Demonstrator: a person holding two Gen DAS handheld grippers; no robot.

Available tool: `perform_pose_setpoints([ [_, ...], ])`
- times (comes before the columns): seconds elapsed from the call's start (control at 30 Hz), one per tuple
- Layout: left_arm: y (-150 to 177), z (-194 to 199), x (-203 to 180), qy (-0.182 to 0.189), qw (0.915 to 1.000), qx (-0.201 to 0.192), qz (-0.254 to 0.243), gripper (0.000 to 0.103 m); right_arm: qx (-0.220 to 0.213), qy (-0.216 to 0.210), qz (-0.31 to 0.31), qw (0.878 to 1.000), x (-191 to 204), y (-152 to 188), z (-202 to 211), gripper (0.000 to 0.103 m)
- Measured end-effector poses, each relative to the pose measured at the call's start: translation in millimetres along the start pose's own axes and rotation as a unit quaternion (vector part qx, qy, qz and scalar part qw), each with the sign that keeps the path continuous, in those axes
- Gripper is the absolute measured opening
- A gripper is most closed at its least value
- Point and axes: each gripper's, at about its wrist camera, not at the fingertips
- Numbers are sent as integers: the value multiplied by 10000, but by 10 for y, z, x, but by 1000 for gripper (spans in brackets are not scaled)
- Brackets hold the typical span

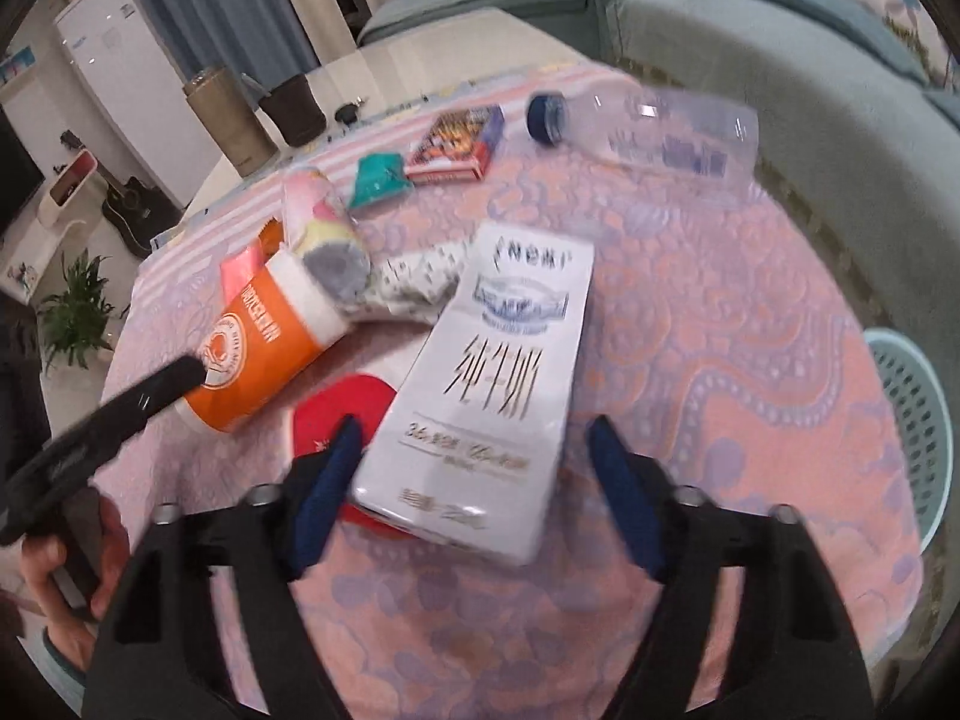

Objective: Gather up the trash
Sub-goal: 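Return both tools to the table toward the cups and cartons, then grasp the orange paper cup with left tool while right tool grasps milk carton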

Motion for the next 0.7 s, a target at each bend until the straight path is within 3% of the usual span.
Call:
perform_pose_setpoints([
  [0.07,101,7,-110,262,9994,219,-110,69,67,-90,-54,9999,-76,54,-1,58],
  [0.13,193,15,-259,237,9987,324,-317,68,47,-36,-3,10000,-115,97,40,52],
  [0.37,158,-133,-450,-657,9960,114,-589,72,-193,575,395,9974,-338,329,298,52],
  [0.5,119,-397,-554,-1342,9876,347,-739,73,-326,922,558,9936,-483,517,466,52],
  [0.7,97,-523,-617,-1515,9847,386,-767,66,-297,859,678,9935,-577,692,552,52],
])
Point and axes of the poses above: each gripper's, at about its wrist camera, not at the fingertips, and z roughly against the way its jaws point, x to its left, y to its underside, and after that the axes turned 5 degrees about z, right-handed
